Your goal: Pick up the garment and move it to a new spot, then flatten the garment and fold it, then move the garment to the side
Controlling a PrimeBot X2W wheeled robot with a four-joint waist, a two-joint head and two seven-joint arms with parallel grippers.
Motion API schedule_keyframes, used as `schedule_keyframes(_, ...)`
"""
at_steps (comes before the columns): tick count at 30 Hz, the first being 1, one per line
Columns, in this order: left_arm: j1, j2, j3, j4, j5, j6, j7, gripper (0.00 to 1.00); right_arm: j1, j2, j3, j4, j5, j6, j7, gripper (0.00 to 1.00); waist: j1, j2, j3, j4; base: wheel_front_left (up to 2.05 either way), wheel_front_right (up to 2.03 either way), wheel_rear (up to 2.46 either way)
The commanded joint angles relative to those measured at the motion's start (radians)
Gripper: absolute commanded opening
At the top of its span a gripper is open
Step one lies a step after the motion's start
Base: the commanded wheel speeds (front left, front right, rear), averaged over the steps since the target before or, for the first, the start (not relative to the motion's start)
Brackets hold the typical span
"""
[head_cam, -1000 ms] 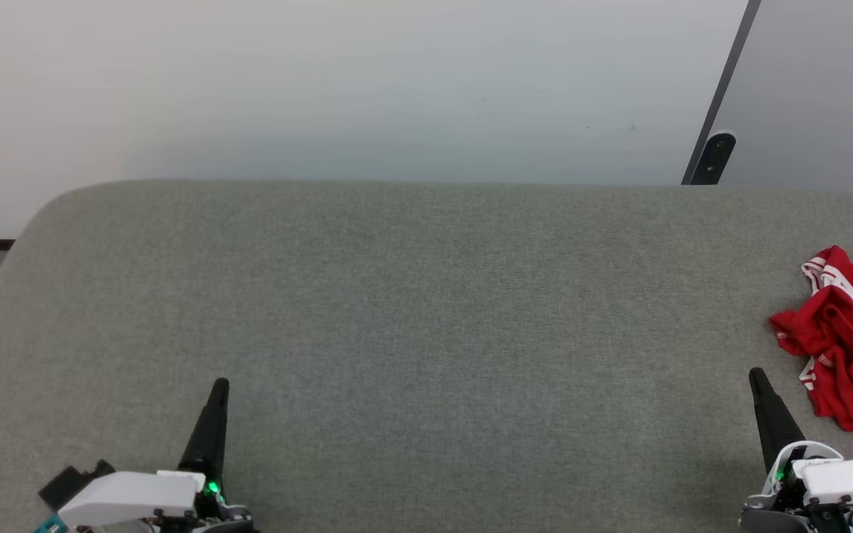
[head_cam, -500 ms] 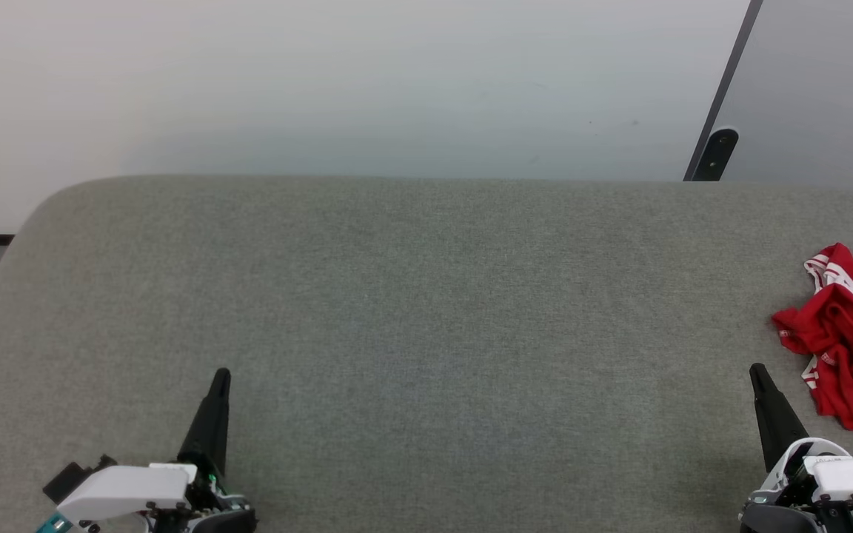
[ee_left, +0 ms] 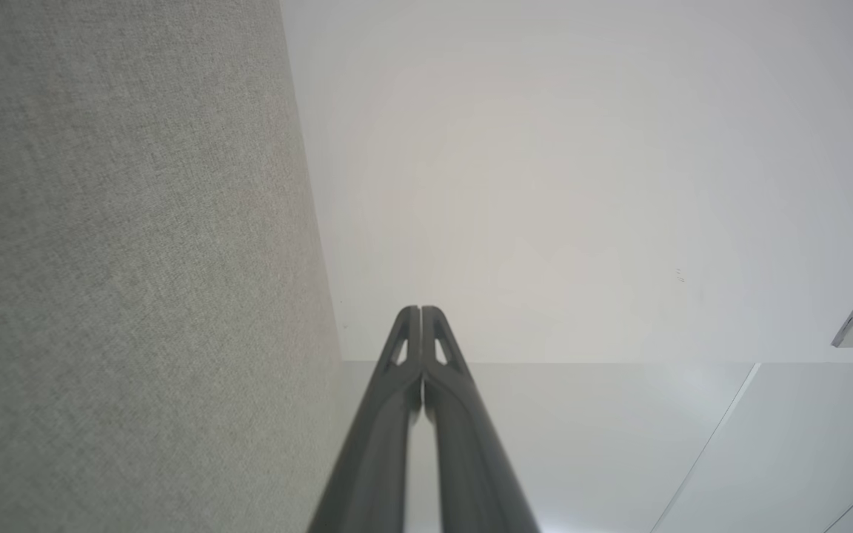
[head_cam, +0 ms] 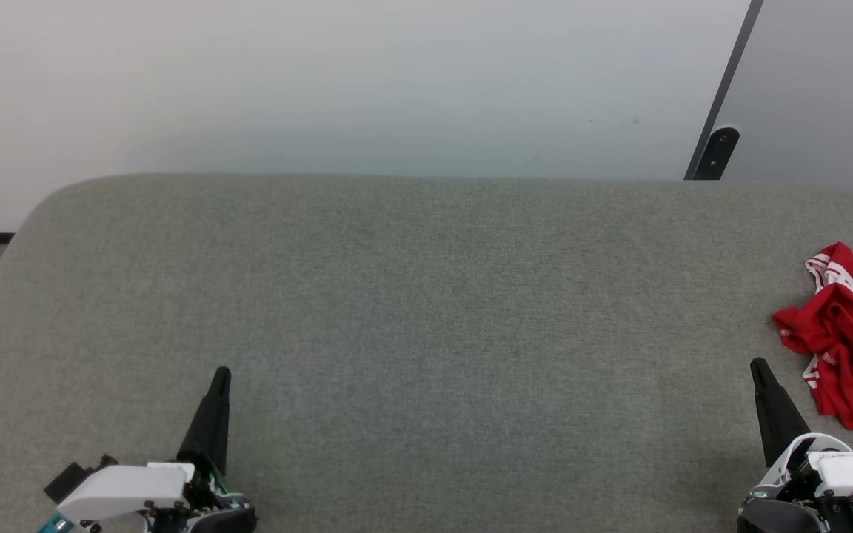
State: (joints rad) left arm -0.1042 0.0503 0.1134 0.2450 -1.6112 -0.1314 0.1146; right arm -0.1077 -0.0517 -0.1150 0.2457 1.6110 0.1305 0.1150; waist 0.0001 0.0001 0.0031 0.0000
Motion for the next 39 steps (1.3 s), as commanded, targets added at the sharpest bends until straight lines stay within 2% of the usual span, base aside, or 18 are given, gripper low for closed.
schedule_keyframes(1, -0.010, -0.001, 0.003, 0.001, -0.003, 0.001, 0.003, 0.00, -0.002, 0.004, 0.000, -0.002, 0.003, 0.000, 0.002, 0.00, -0.0001, -0.0001, 0.000, 0.000, 0.00, 0.00, 0.00)
schedule_keyframes(39, -0.010, -0.001, 0.002, 0.001, -0.003, 0.001, 0.003, 0.00, -0.002, 0.003, 0.000, -0.002, 0.004, 0.000, 0.002, 0.00, -0.0001, -0.0001, 0.000, 0.000, 0.00, 0.00, 0.00)
